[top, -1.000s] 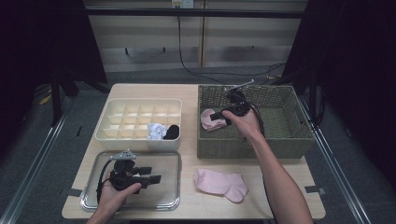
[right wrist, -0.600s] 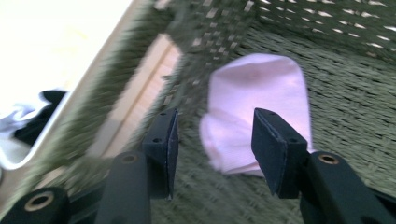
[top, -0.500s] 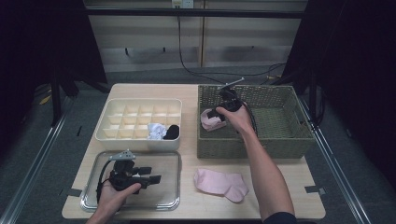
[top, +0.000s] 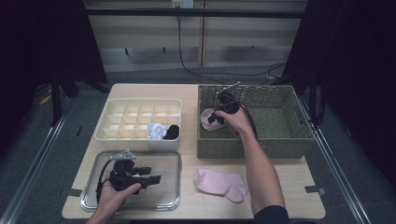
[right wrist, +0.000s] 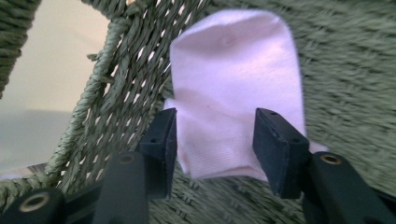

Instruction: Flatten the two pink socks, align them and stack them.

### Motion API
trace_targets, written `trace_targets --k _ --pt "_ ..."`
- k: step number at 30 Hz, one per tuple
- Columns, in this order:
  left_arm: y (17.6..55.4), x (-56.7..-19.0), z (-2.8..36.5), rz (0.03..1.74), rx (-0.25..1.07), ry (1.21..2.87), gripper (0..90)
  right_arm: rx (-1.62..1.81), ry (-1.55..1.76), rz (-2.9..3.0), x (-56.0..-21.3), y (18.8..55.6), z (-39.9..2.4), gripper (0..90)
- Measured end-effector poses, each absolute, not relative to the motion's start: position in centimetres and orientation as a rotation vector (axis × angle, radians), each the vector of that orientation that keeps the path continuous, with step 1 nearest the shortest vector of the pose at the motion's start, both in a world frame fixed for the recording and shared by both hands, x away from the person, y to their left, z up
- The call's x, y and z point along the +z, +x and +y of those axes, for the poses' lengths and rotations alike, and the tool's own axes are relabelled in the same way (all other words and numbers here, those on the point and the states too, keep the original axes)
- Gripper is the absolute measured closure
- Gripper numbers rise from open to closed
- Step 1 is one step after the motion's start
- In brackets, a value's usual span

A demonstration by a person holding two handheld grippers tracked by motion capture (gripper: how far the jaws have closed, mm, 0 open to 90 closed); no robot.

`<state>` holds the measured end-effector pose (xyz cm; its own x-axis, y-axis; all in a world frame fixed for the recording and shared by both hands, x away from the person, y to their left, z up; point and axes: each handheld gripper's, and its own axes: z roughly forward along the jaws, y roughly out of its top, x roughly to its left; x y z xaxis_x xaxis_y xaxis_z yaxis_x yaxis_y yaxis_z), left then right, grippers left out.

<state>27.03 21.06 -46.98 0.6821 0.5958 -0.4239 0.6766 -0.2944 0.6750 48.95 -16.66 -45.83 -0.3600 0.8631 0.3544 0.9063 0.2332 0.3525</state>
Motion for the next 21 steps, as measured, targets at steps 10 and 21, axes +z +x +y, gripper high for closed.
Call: trace_targets --k 10,21 --pt "27.1 -47.1 21.1 0.993 -0.116 1.991 35.4 -0.651 -1.711 -2.442 -46.7 49.1 -16.0 59.1" --pt "27.0 -47.1 21.0 0.985 -0.114 1.999 35.4 -0.796 -1.770 -2.417 -45.4 48.9 -17.0 83.3"
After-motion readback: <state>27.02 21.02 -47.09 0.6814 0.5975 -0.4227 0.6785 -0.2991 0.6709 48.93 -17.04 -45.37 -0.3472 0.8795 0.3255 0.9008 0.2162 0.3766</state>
